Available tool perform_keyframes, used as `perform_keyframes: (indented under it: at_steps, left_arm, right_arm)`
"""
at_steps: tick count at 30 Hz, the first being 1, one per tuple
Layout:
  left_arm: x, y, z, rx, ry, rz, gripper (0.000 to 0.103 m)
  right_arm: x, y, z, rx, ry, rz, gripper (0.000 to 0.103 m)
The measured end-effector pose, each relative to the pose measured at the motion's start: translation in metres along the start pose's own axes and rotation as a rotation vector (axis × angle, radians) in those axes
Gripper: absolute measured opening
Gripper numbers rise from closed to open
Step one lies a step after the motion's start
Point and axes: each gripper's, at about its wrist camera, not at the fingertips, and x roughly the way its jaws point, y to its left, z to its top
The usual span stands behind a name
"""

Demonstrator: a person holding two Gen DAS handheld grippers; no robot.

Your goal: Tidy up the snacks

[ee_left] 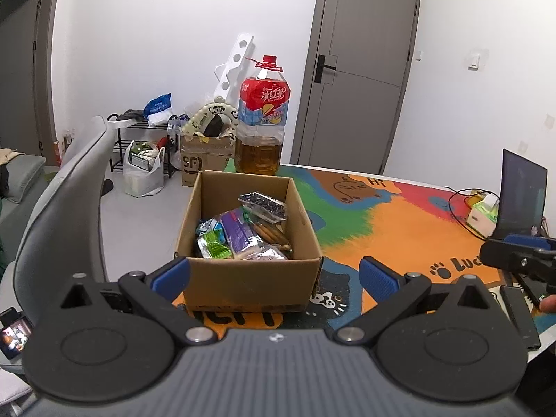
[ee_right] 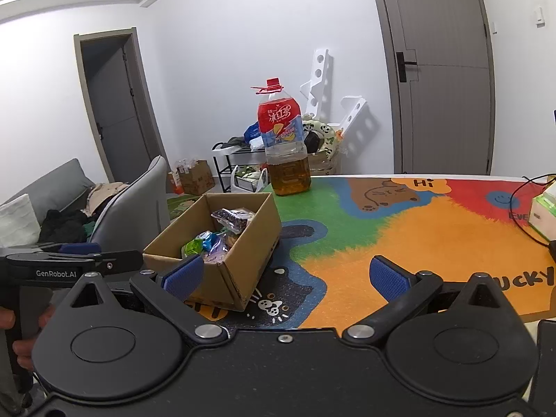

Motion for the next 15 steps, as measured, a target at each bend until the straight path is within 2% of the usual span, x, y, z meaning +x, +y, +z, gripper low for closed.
perform_keyframes:
  at_steps: [15]
  left_arm:
    - [-0.001, 0.002, 0.0001, -0.006, -0.009, 0.006, 0.102]
  right_arm:
    - [0.0012, 0.0024, -0.0009, -0.009, 0.007, 0.006, 0.103]
